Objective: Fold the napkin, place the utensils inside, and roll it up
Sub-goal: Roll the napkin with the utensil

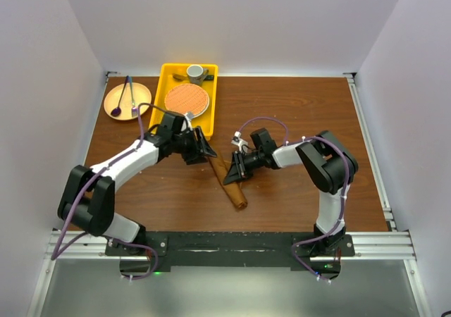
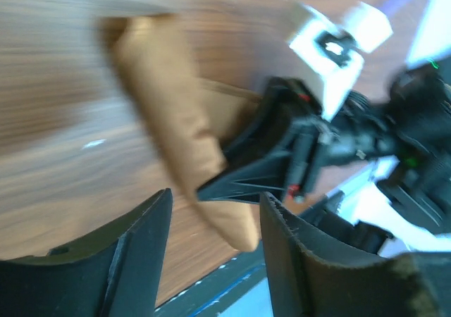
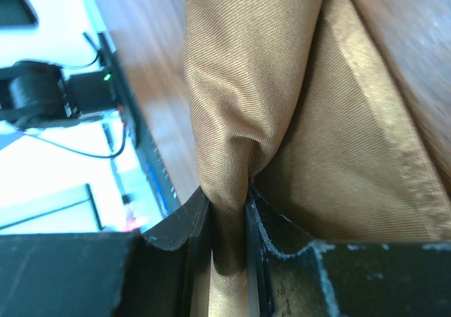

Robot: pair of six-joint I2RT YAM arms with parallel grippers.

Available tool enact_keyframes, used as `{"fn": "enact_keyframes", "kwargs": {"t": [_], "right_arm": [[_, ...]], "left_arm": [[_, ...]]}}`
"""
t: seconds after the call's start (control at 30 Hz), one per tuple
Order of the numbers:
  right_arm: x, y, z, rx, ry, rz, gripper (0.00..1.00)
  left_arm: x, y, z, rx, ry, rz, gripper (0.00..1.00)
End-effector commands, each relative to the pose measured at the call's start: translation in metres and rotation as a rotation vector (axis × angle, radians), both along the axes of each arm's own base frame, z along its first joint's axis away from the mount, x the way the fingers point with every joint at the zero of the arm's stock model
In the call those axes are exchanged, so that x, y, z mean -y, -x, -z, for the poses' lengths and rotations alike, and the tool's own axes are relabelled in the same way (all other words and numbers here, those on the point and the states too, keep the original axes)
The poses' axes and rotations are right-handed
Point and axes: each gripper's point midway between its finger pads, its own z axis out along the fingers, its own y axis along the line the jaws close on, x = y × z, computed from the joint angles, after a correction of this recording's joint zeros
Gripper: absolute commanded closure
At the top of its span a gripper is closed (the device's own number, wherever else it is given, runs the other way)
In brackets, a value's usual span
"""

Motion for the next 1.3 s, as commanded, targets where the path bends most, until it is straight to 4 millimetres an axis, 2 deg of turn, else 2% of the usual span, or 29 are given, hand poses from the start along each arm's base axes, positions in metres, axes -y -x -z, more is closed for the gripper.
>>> {"fn": "enact_keyframes", "kwargs": {"t": [0.0,0.07,0.17,0.3,0.47,0.57,0.67,0.7,0.83,0.97,1.07,1.17,1.27], "right_arm": [[0.014,0.008,0.000,-0.064,-0.058,-0.050,0.86],[0.018,0.009,0.005,-0.064,-0.042,-0.063,0.85],[0.023,0.008,0.010,-0.037,-0.004,-0.086,0.83],[0.031,0.013,0.014,-0.031,0.036,-0.093,0.79],[0.040,0.012,0.016,0.009,0.111,-0.092,0.76],[0.053,0.011,0.016,0.052,0.210,-0.096,0.69],[0.067,0.012,0.000,0.081,0.296,-0.091,0.55],[0.070,0.003,-0.009,0.137,0.326,-0.080,0.53],[0.086,0.002,-0.027,0.191,0.427,-0.072,0.48],[0.102,0.011,-0.032,0.226,0.505,-0.069,0.48],[0.108,0.034,-0.019,0.188,0.535,-0.077,0.48],[0.105,0.048,-0.010,0.198,0.566,-0.081,0.49],[0.104,0.053,-0.003,0.154,0.612,-0.037,0.50]], "left_arm": [[0.049,-0.004,-0.004,0.025,0.156,0.061,0.50],[0.061,-0.007,-0.002,0.032,0.173,0.071,0.57],[0.064,-0.018,0.011,0.042,0.142,0.058,0.65],[0.063,-0.032,0.032,0.045,0.079,0.043,0.71],[0.062,-0.038,0.053,0.020,0.051,0.021,0.76],[0.061,-0.043,0.062,0.032,0.032,0.018,0.76],[0.059,-0.041,0.074,0.013,0.011,0.032,0.78],[0.058,-0.040,0.077,0.010,0.006,0.034,0.78],[0.058,-0.037,0.076,0.008,0.009,0.041,0.78],[0.057,-0.034,0.073,-0.006,-0.003,0.054,0.78],[0.059,-0.038,0.066,0.004,-0.001,0.064,0.78],[0.061,-0.039,0.064,0.003,0.005,0.069,0.78],[0.062,-0.039,0.062,-0.001,0.011,0.073,0.78]]}}
